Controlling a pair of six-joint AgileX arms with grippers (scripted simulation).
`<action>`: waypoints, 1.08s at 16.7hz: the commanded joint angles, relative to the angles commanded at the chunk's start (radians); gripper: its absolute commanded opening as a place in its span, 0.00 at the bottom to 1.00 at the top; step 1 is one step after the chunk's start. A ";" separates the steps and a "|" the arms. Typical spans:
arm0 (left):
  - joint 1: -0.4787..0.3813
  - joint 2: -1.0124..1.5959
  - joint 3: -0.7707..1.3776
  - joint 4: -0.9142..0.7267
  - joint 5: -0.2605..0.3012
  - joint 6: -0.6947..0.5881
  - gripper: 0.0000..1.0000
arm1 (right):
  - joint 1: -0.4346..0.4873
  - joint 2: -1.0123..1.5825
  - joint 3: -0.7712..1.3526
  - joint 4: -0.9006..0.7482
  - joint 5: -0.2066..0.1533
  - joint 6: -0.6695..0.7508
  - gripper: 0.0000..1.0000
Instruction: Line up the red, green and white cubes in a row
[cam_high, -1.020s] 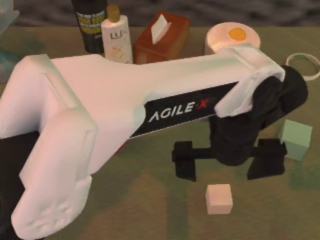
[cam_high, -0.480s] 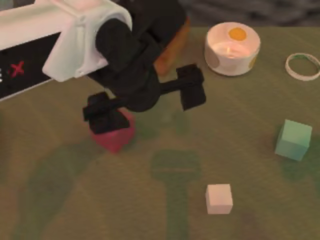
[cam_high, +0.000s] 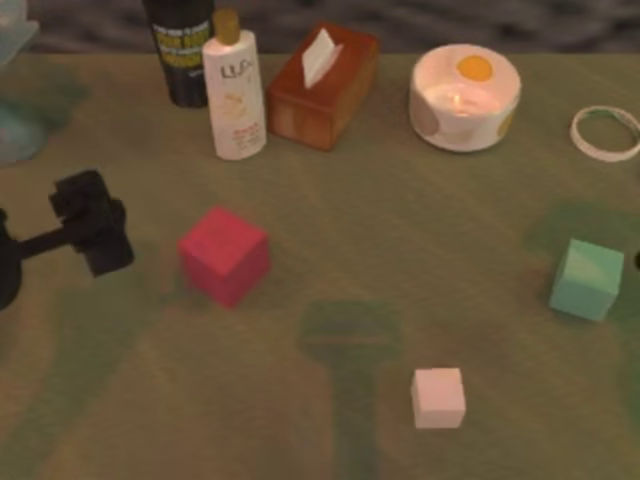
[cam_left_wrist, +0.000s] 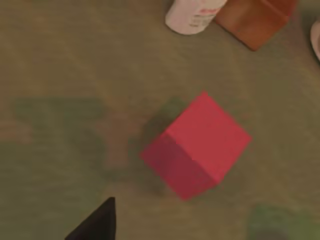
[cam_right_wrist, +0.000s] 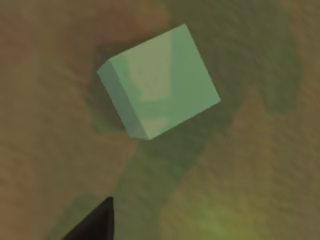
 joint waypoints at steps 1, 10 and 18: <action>0.044 -0.102 -0.090 0.052 0.002 0.055 1.00 | 0.007 0.098 0.064 -0.048 0.001 -0.046 1.00; 0.318 -0.736 -0.609 0.434 0.027 0.483 1.00 | 0.054 0.651 0.497 -0.334 -0.001 -0.335 1.00; 0.345 -0.808 -0.656 0.482 0.031 0.541 1.00 | 0.053 0.713 0.551 -0.361 -0.003 -0.368 1.00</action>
